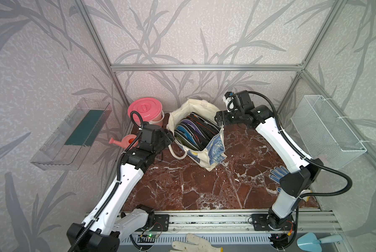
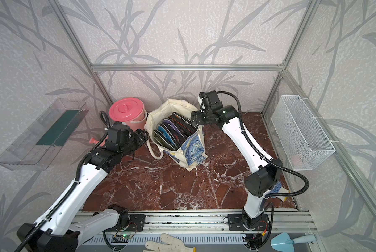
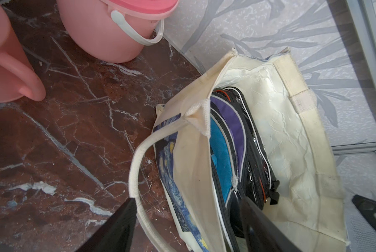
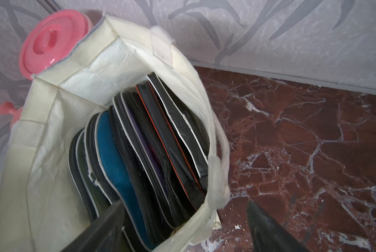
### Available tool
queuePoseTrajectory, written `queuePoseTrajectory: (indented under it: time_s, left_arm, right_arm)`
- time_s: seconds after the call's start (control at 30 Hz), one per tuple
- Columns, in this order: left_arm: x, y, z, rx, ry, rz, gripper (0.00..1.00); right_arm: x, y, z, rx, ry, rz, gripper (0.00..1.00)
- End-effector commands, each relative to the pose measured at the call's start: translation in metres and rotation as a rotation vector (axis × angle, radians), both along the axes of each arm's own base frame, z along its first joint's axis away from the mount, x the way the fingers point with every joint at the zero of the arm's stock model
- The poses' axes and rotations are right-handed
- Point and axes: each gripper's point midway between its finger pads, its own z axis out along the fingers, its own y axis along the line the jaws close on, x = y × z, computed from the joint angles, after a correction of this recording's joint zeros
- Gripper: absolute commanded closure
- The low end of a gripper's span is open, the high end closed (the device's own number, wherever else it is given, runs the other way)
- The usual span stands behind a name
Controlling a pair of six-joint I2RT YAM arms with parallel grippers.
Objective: Remove the ping pong set from the canvas bag
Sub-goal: Adjust the canvas bag at the center of the board.
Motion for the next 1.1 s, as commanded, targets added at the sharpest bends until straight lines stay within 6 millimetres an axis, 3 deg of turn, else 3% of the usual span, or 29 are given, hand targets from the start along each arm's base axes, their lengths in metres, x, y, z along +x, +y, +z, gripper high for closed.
queuePoseTrajectory:
  time_s: [0.0, 0.27, 0.3, 0.37, 0.4, 0.57, 0.7, 0.9, 1.07]
  left_arm:
    - [0.012, -0.009, -0.003, -0.022, -0.009, 0.0, 0.32]
    - [0.026, -0.027, -0.033, -0.059, 0.037, -0.029, 0.33]
    - [0.027, -0.028, -0.036, -0.058, 0.042, -0.031, 0.42]
    - [0.03, -0.026, -0.043, -0.041, 0.06, -0.023, 1.0]
    - [0.03, -0.024, -0.047, -0.028, 0.073, -0.007, 1.0]
    - [0.047, -0.002, -0.044, 0.032, 0.072, 0.063, 1.0]
    - [0.075, 0.02, -0.024, 0.035, 0.032, 0.089, 1.0]
    - [0.119, 0.053, 0.0, 0.051, -0.014, 0.126, 1.0]
    - [0.145, 0.051, -0.003, 0.01, 0.006, 0.062, 1.0]
  right_arm:
    - [0.008, -0.005, -0.019, -0.037, 0.048, -0.006, 0.17]
    - [0.023, -0.001, -0.042, -0.061, 0.089, 0.008, 0.32]
    - [0.023, 0.0, -0.044, -0.062, 0.093, 0.014, 0.41]
    - [0.021, 0.001, -0.049, -0.067, 0.109, 0.027, 0.76]
    - [0.019, 0.001, -0.052, -0.072, 0.119, 0.035, 0.98]
    - [0.001, -0.004, -0.057, -0.099, 0.145, 0.055, 1.0]
    - [-0.021, -0.002, -0.055, -0.086, 0.129, 0.075, 1.0]
    - [-0.06, 0.033, -0.053, -0.085, 0.123, 0.152, 1.0]
    - [-0.065, 0.054, -0.057, -0.081, 0.129, 0.176, 1.0]
